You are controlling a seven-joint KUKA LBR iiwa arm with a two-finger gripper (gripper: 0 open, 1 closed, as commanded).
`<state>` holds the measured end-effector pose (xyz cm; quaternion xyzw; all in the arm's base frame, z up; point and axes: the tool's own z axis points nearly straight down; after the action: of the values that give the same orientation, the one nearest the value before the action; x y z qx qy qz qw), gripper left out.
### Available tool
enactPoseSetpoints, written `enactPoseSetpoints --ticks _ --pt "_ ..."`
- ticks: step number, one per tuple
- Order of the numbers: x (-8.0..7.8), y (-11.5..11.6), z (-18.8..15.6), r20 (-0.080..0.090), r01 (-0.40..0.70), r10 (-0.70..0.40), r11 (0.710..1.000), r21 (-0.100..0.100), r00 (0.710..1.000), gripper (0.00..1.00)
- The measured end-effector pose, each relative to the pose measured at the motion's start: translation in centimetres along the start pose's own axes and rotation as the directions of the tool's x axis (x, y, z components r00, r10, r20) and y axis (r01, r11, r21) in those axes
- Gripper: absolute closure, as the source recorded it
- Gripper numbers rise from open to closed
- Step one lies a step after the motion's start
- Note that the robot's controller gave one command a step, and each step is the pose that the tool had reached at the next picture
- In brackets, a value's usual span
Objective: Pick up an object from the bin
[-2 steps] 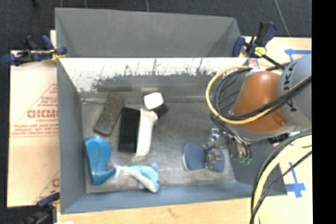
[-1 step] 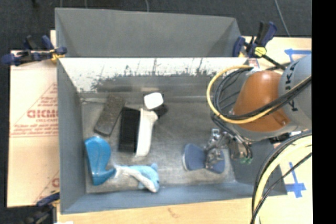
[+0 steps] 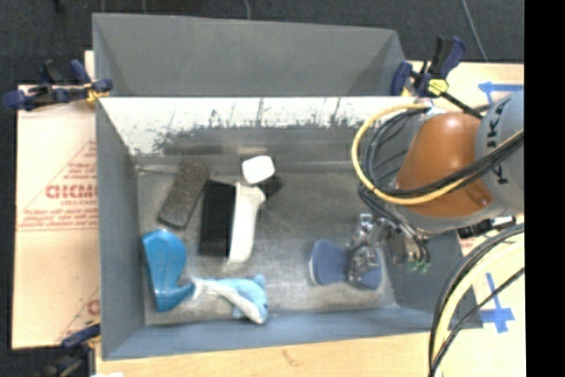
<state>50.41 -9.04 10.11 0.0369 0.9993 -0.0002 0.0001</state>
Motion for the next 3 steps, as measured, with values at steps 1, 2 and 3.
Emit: enactPoseSetpoints --ticks 1,2,3 --pt "0.0 0.0 -1.5 -0.003 0.001 -0.001 1.0 0.0 1.0 1.0" --pt "0.0 0.0 -3.5 0.0 0.002 -0.002 1.0 0.0 1.0 1.0" --pt "-0.2 0.0 -4.7 0.006 0.002 -0.002 1.0 0.001 1.0 1.0"
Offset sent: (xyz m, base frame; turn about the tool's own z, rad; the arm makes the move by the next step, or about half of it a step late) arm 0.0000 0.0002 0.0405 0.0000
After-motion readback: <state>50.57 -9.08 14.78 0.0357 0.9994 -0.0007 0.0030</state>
